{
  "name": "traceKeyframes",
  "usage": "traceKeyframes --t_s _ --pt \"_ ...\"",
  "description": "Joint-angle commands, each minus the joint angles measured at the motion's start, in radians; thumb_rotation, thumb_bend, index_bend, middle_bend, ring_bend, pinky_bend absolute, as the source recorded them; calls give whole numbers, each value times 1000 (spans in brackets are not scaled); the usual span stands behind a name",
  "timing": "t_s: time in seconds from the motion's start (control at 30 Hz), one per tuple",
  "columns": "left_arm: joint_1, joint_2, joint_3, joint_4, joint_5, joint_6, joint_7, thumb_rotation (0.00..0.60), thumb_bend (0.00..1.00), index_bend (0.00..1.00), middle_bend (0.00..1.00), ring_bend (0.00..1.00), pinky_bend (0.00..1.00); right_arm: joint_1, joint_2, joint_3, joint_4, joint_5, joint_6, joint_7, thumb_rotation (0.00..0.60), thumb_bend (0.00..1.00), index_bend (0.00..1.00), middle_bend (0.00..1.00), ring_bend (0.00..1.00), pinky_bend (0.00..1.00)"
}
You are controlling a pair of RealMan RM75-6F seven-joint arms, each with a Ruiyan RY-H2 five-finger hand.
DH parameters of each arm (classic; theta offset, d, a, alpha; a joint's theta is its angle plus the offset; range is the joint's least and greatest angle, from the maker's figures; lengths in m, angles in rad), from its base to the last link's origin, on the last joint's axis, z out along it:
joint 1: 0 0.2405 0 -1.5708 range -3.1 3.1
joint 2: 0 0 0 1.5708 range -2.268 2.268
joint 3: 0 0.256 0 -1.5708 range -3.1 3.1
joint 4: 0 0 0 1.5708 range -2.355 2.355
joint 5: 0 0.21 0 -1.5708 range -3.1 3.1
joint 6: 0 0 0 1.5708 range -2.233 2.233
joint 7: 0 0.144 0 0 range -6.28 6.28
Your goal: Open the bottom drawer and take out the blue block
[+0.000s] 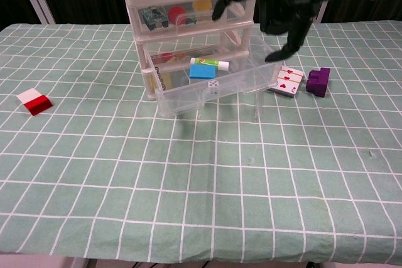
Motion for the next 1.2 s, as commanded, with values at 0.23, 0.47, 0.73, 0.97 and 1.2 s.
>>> traceKeyframes --t_s 0.23,0.47,0.73,0.97,1.2 --pt "15 -5 9 -16 10 24 10 600 0 269 232 163 185 142 -138 40 50 231 83 -113 600 81 346 899 928 998" --pt "31 -9 17 4 8 30 -9 600 0 269 232 163 185 191 -233 16 104 365 103 -122 600 79 362 902 930 1000" --pt "33 -23 17 22 12 32 -26 600 0 269 232 164 185 224 -328 26 180 451 141 -115 600 91 362 902 928 1000" --pt "30 -31 15 40 11 25 -39 600 0 269 232 163 185 225 -388 27 233 508 171 -104 600 125 363 901 926 1000" --pt "24 -39 12 54 15 21 -48 600 0 269 232 163 185 215 -429 46 295 562 162 -77 600 134 362 901 925 1000"
